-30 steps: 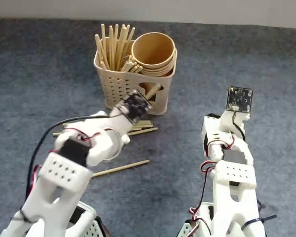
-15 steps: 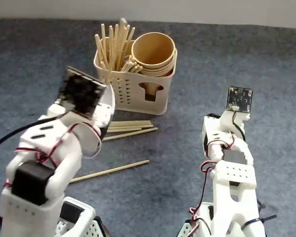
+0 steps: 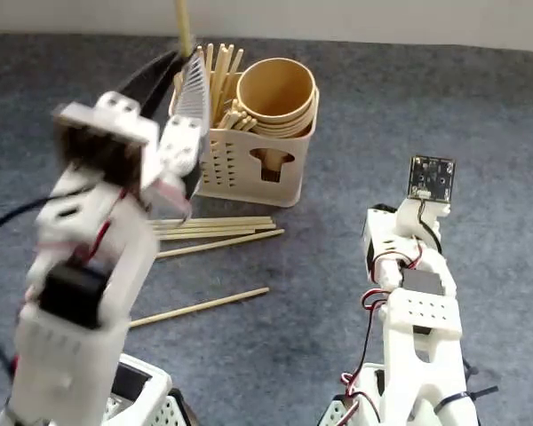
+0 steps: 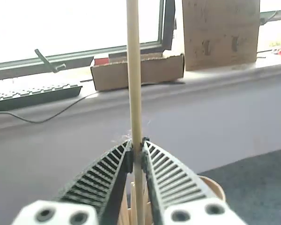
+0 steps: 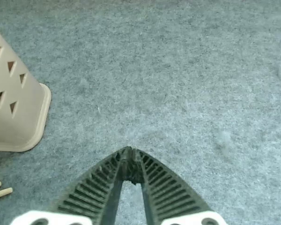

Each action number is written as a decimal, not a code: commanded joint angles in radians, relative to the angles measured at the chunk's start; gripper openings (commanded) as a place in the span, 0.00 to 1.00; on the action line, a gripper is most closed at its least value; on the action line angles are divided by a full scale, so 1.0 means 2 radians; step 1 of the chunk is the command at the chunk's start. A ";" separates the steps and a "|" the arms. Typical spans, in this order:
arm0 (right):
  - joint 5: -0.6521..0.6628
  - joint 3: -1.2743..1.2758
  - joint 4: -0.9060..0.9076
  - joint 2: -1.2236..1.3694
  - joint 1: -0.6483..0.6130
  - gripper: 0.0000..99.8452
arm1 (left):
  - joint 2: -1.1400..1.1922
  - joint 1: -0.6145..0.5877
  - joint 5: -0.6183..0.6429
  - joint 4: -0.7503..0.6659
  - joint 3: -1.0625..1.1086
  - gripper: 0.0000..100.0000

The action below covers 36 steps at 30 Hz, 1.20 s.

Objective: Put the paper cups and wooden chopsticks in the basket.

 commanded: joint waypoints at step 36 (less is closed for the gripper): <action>0.005 -0.002 -0.012 -0.007 -0.007 0.01 | 0.189 -0.060 0.031 0.247 -0.166 0.12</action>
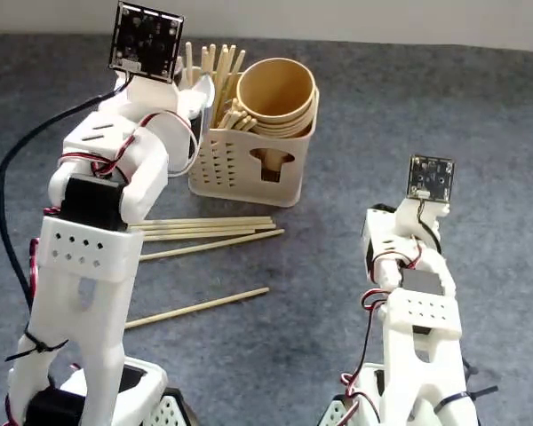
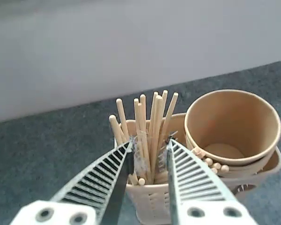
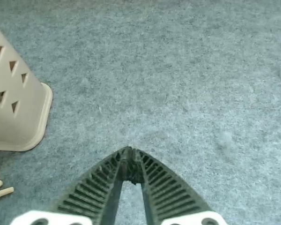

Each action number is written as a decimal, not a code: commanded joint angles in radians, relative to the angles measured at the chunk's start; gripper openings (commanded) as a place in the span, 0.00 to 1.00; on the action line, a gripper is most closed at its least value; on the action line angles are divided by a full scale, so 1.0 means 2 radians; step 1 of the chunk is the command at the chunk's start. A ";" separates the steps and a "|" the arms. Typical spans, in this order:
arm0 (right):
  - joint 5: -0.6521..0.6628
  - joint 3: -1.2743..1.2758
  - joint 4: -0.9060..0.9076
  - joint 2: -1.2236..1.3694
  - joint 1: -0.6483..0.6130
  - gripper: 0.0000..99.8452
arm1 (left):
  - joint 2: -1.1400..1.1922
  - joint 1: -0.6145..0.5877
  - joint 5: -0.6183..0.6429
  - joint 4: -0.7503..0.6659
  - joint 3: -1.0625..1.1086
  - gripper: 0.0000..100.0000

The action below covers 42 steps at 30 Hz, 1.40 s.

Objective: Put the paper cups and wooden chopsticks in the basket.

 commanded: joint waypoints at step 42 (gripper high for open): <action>0.005 0.005 -0.012 -0.007 -0.006 0.01 | -0.227 0.138 -0.135 0.265 0.204 0.14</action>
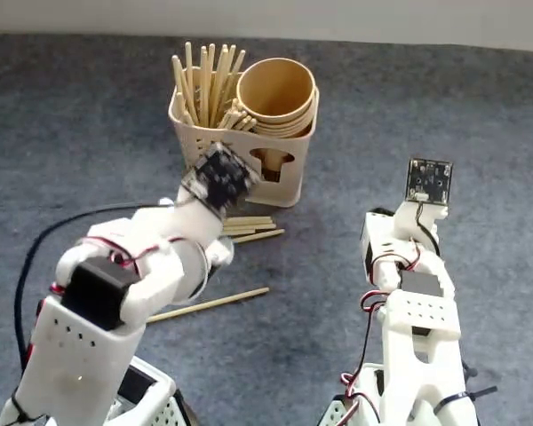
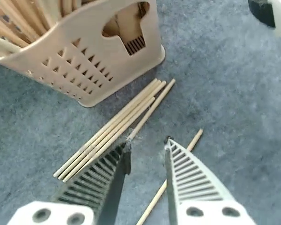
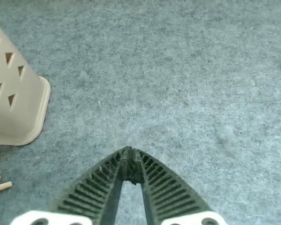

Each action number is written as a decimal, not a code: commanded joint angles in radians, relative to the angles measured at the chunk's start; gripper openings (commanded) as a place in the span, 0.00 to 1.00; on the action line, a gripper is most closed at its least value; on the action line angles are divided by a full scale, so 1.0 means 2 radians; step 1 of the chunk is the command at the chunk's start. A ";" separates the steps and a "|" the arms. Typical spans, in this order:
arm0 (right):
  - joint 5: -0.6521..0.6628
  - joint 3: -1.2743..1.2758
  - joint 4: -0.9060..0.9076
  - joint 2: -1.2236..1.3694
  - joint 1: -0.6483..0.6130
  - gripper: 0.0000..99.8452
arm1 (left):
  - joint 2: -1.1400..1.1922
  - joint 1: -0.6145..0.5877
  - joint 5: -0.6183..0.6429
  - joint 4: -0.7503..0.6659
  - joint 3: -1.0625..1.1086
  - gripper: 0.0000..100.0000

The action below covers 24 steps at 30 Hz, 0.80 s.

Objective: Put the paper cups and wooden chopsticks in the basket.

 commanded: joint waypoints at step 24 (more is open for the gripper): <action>0.005 -0.005 -0.012 -0.007 -0.007 0.01 | -0.046 0.105 -0.097 -0.130 0.338 0.20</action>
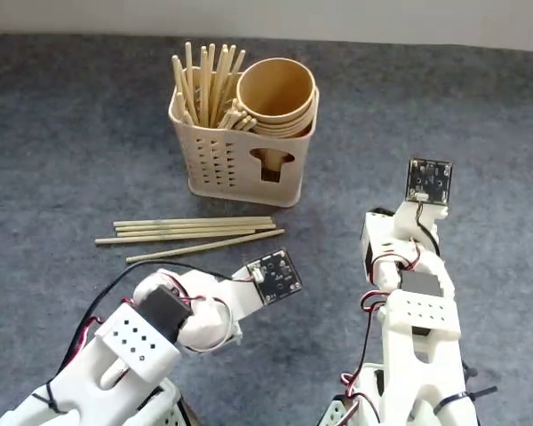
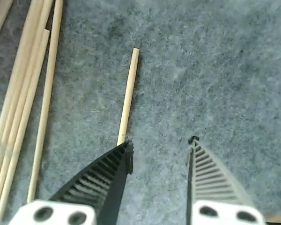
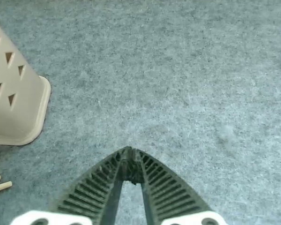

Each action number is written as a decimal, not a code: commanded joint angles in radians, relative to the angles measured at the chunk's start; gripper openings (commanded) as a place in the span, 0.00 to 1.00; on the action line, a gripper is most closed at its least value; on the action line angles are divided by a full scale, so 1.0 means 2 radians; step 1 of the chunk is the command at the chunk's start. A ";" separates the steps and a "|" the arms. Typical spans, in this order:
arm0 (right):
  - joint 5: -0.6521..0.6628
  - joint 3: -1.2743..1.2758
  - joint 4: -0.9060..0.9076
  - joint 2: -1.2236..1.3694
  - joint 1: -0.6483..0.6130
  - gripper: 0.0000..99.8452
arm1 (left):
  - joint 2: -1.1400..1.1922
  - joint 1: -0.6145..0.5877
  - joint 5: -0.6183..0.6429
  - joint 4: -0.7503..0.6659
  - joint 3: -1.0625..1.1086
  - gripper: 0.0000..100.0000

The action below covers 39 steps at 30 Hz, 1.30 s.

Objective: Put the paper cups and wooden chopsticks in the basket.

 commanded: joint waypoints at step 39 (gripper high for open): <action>0.005 -0.005 -0.012 -0.007 -0.007 0.01 | 0.194 -0.092 -0.032 -0.130 -0.056 0.20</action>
